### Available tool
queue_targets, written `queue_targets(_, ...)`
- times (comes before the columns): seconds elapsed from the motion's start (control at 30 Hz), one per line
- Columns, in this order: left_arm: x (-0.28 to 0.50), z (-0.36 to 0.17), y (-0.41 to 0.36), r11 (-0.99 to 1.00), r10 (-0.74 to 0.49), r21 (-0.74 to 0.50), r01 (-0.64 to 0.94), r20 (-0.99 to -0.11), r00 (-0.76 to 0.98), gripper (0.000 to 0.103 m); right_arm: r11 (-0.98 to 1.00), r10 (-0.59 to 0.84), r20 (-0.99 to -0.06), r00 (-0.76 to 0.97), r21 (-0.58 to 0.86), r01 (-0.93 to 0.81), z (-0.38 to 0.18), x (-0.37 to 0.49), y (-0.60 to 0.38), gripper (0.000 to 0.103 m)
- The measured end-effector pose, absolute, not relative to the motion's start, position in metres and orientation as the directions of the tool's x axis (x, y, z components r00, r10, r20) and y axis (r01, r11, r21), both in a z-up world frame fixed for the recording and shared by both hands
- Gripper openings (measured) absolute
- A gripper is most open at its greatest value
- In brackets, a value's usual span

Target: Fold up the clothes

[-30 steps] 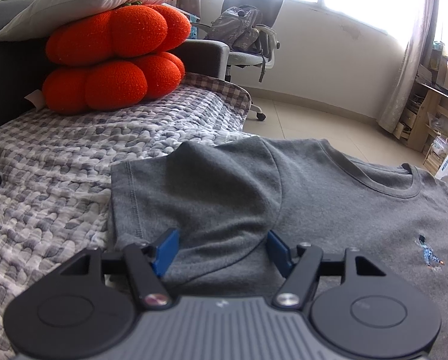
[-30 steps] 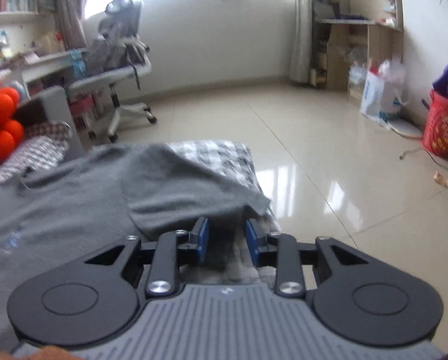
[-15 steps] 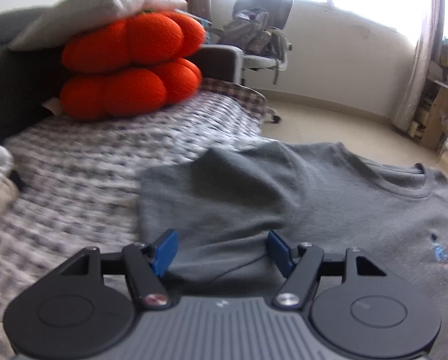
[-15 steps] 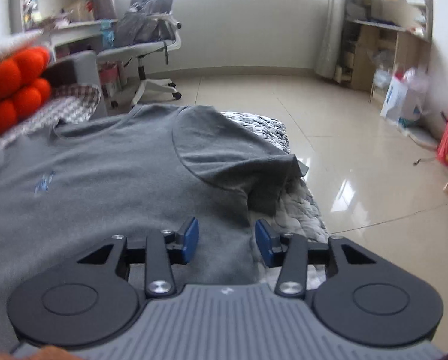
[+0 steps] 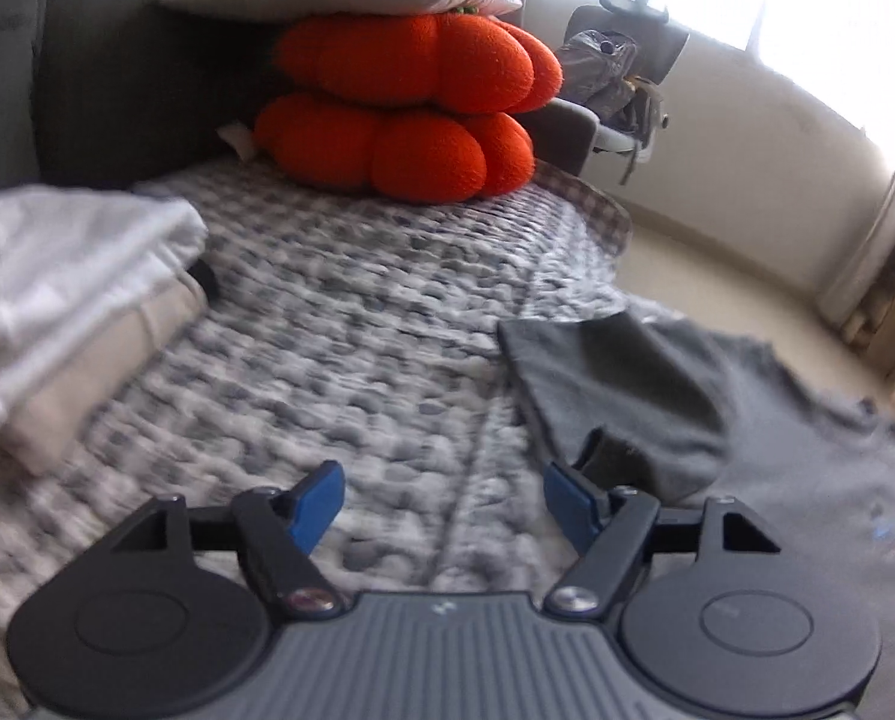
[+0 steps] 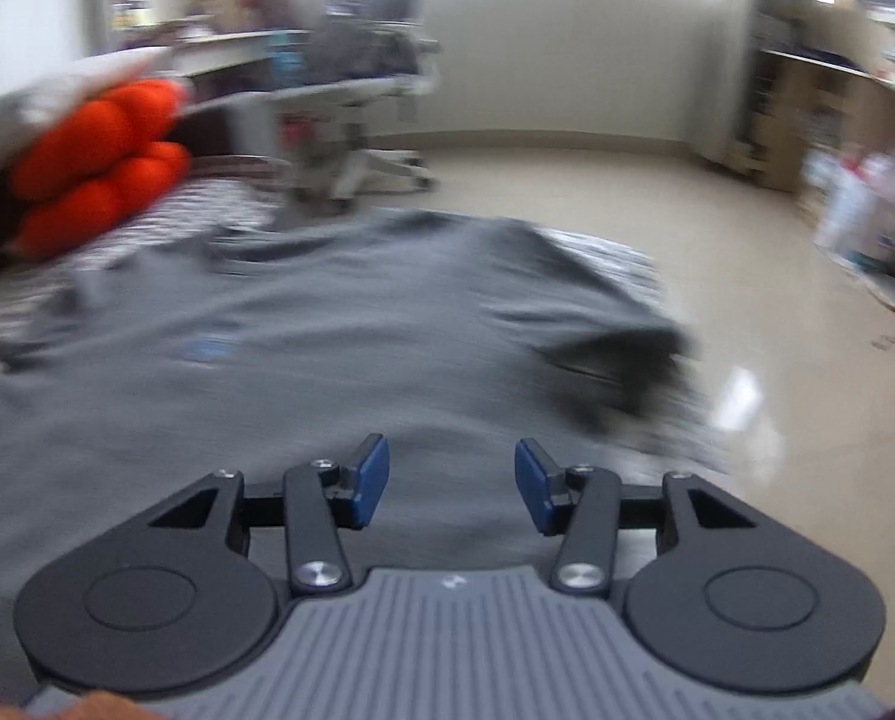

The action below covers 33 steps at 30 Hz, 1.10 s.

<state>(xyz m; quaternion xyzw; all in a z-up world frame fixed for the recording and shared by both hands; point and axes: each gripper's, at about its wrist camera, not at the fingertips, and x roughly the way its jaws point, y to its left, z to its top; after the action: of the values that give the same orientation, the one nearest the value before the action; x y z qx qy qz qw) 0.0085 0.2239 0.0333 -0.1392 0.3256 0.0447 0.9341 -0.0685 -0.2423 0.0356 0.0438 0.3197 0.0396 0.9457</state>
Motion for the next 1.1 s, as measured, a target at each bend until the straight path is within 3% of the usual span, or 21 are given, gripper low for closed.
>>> queue_targets(0.1, 0.019, 0.033, 0.227, 0.925, -0.096, -0.343, -0.164, -0.629, 0.772, 0.077, 0.974, 0.219, -0.585, 0.78, 0.175, -0.142, 0.043, -0.06, -0.212, 0.051)
queue_targets(0.23, 0.034, 0.025, 0.226, 0.87, -0.207, -0.466, -0.16, -0.639, 0.741, 0.08, 0.967, 0.251, -0.568, 0.784, 0.19, -0.173, 0.044, -0.053, -0.193, 0.052)
queue_targets(0.67, 0.039, 0.04, 0.183, 0.91, -0.157, -0.399, -0.116, -0.588, 0.793, 0.07, 0.954, 0.277, -0.544, 0.792, 0.252, -0.16, 0.034, -0.057, -0.198, 0.052)
queue_targets(0.9, 0.04, 0.02, 0.166, 0.937, -0.141, -0.33, -0.111, -0.649, 0.748, 0.04, 0.952, 0.289, -0.573, 0.767, 0.259, -0.166, 0.011, -0.068, -0.206, 0.052)
queue_targets(1.1, 0.044, 0.018, 0.179, 0.89, -0.19, -0.434, -0.139, -0.631, 0.752, 0.014, 0.941, 0.315, -0.541, 0.78, 0.289, -0.179, 0.004, -0.077, -0.22, 0.052)
